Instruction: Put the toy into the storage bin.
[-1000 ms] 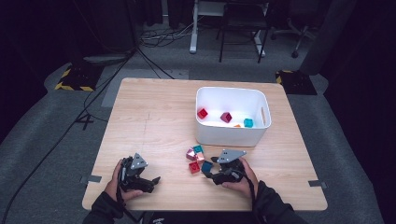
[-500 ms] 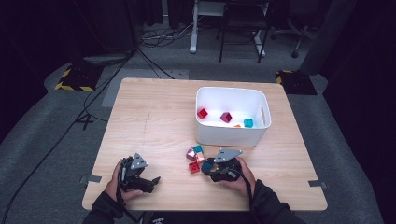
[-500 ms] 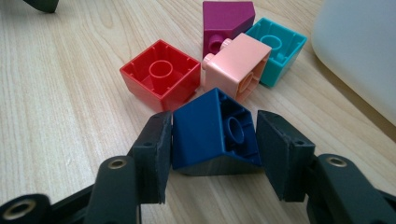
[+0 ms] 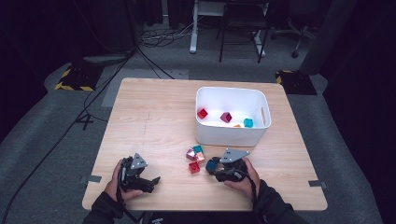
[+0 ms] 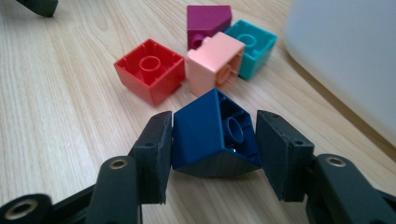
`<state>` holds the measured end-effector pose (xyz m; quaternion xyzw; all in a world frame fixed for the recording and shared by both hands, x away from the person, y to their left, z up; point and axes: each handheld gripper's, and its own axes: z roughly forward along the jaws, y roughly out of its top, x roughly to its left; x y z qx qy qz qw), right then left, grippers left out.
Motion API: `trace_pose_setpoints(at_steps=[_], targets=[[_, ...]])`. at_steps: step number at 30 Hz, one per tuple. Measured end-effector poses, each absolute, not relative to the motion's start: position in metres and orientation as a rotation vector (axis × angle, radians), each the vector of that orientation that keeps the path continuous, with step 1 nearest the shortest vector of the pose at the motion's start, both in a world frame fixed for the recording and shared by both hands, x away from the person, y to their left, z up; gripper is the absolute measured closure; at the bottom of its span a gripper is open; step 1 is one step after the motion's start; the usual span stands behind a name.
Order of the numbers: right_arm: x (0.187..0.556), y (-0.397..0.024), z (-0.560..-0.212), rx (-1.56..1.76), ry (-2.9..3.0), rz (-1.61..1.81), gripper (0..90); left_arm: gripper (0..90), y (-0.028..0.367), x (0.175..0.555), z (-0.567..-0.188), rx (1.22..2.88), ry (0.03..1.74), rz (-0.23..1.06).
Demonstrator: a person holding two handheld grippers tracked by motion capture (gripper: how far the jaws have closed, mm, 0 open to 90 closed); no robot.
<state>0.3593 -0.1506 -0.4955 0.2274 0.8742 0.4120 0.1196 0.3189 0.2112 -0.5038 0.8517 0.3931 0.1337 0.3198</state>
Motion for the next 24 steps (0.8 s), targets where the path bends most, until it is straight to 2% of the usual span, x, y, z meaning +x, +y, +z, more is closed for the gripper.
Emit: trace_pose_setpoints(at_steps=[24], targets=[[0.348,-0.217,-0.449,0.727,2.384,1.227,48.4,0.6,0.211,0.318,-0.504,2.230,1.042,0.371]])
